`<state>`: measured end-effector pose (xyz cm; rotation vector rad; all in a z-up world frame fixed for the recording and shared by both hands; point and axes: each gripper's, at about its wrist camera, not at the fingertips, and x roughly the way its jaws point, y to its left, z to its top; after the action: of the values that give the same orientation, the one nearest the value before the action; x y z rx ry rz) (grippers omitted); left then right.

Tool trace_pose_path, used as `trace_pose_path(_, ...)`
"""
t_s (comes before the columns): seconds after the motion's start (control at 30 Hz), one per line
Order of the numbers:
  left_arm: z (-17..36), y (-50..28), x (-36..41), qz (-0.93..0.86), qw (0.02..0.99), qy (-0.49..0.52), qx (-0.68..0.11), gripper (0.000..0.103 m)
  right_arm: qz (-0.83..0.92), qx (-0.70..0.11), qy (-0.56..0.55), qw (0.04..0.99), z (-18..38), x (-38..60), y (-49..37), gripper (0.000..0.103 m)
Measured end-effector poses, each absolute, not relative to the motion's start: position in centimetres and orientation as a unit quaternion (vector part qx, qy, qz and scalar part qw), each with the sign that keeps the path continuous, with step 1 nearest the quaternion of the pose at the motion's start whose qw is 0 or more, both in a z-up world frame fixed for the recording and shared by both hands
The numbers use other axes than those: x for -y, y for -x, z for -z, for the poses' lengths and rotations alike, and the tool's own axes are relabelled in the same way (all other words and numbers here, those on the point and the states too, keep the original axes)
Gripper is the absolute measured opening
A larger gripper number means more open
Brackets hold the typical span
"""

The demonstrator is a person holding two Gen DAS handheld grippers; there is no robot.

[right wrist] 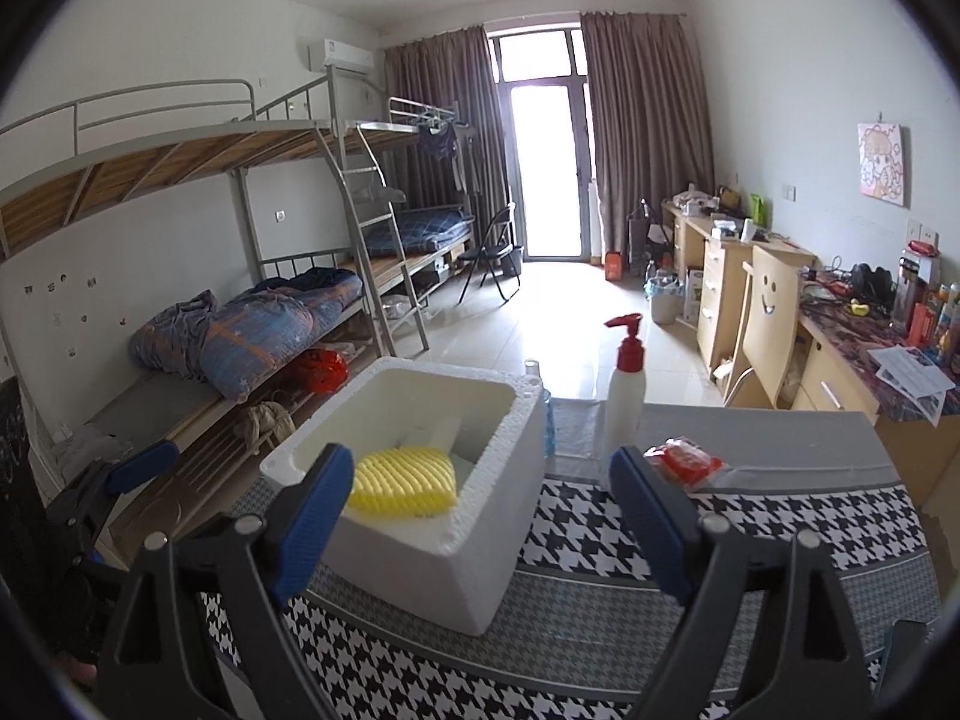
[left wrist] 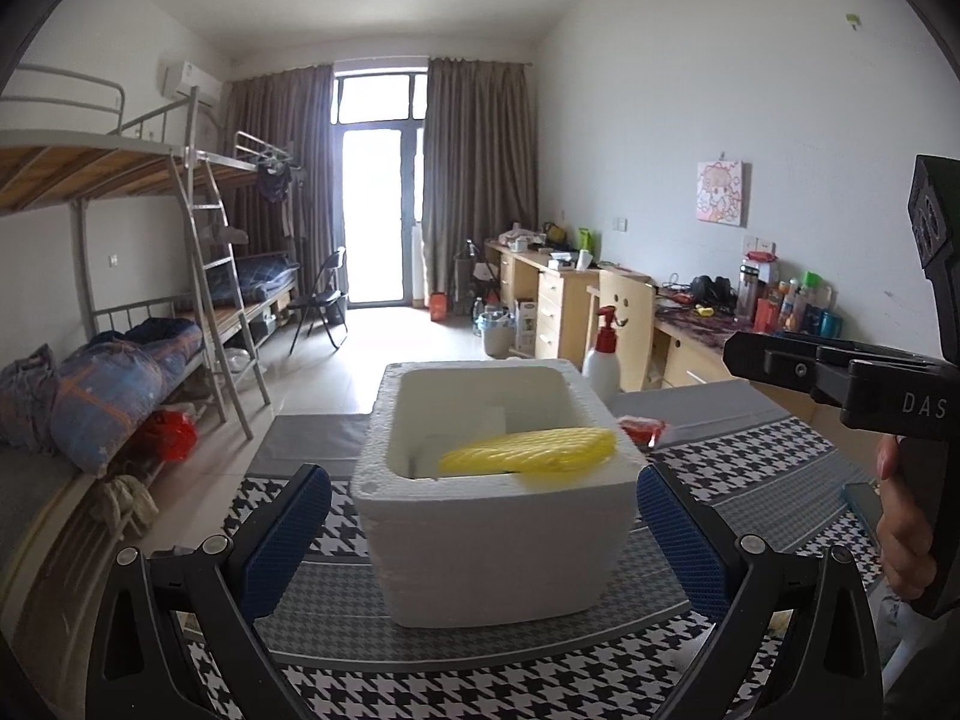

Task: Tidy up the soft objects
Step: 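Withdraw both tools up and away from the foam box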

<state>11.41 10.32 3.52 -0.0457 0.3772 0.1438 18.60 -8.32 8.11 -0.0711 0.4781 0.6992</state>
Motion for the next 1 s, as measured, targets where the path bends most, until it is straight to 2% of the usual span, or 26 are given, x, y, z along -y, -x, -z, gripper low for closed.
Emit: trace_pose_path(1.0, -3.3, -9.2, -3.4, 0.015, 0.985, 0.014, -0.171, 0.102, -0.285, -0.189, 0.006, 0.940, -7.4, 17.2, -15.1, 0.090)
